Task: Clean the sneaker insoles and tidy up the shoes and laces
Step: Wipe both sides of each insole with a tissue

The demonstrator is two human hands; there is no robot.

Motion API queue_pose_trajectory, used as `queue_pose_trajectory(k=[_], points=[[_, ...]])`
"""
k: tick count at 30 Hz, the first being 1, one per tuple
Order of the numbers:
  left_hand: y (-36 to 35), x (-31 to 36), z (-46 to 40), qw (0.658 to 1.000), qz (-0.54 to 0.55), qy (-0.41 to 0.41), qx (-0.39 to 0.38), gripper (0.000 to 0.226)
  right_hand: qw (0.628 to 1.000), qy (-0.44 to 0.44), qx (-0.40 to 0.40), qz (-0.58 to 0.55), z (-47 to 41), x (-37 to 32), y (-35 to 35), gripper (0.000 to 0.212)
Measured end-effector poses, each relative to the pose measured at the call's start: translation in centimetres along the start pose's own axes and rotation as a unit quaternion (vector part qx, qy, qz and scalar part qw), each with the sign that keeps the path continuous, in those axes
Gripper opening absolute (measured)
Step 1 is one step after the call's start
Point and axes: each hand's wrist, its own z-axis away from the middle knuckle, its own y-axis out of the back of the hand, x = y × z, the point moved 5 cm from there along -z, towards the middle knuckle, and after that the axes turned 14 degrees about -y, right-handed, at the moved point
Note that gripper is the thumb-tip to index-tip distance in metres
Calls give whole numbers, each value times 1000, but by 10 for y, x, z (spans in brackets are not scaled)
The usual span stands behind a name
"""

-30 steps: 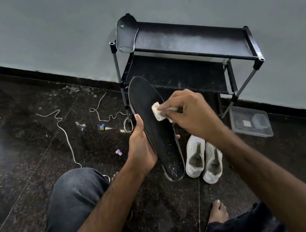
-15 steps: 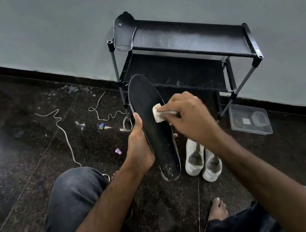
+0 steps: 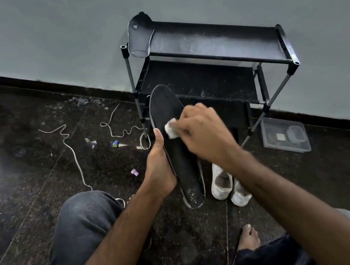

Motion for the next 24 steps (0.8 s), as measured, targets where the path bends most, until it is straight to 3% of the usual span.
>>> queue_pose_trajectory(k=[2, 5, 7, 9, 11, 13, 15, 18, 20, 22, 24], points=[[3, 2, -1, 1000, 4, -3, 11, 71, 998, 38, -39, 6, 18, -12, -20, 17], [10, 5, -3, 1000, 4, -8, 20, 75, 966, 109, -233, 20, 45, -14, -17, 19], [7, 4, -3, 1000, 0, 0, 8, 78, 943, 84, -318, -58, 44, -5, 6, 18], [3, 2, -2, 1000, -8, 3, 0, 76, 968, 30, -205, -143, 20, 12, 28, 21], [1, 2, -2, 1000, -22, -2, 5, 74, 992, -14, -55, -108, -1, 23, 29, 14], [-2, 1, 0, 1000, -5, 5, 3, 73, 999, -14, 11, -38, -2, 20, 11, 19], [-2, 0, 2, 1000, 15, 22, 7, 74, 999, 37, -36, -4, 18, 8, -17, 20], [8, 1, -1, 1000, 6, 13, 26, 76, 962, 125, -241, 27, 51, -3, -25, 20], [8, 2, -2, 1000, -5, 9, 17, 77, 945, 105, -308, -32, 47, -2, -3, 24], [1, 0, 0, 1000, -17, 14, 5, 76, 969, 45, -205, -131, 20, 11, 22, 31], [-3, -2, 3, 999, -39, 10, 1, 76, 992, 0, -59, -113, -12, 21, 31, 15]])
